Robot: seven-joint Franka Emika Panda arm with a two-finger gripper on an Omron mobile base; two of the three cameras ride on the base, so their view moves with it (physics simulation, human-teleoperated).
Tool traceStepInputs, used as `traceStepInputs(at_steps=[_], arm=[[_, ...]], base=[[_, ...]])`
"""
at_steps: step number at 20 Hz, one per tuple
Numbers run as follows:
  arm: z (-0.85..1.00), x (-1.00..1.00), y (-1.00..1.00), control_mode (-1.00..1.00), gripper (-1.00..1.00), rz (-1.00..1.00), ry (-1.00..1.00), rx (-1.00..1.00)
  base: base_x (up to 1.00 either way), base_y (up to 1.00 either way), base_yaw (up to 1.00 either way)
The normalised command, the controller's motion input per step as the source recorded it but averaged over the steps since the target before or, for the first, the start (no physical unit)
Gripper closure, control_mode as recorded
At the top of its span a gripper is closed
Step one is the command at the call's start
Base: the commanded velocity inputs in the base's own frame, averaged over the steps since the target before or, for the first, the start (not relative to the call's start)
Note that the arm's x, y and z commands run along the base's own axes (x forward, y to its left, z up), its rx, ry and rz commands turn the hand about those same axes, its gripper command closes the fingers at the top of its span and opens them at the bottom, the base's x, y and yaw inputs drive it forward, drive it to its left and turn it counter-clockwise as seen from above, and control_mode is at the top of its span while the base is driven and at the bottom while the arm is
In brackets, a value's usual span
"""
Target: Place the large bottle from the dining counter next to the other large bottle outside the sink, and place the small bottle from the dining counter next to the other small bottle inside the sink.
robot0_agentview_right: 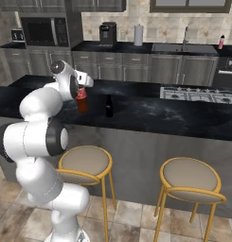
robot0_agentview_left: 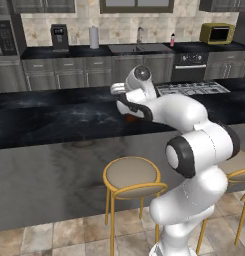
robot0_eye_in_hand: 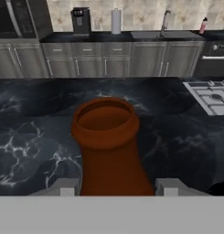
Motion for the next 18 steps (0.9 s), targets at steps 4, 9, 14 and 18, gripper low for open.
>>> traceStepInputs(at_steps=[4, 9, 14, 18], arm=[[0.0, -0.71, 0.14, -1.0, 1.0, 0.0, -0.07, 0.09], [0.22, -0.7, 0.12, -1.0, 1.0, 0.0, -0.08, 0.06], [0.37, -0.45, 0.16, -1.0, 1.0, 0.0, -0.04, 0.02], [0.02, -0.28, 0.26, -1.0, 1.0, 0.0, 0.0, 0.02]], base=[[0.0, 0.0, 0.0], [0.0, 0.0, 0.0], [0.0, 0.0, 0.0], [0.0, 0.0, 0.0]])
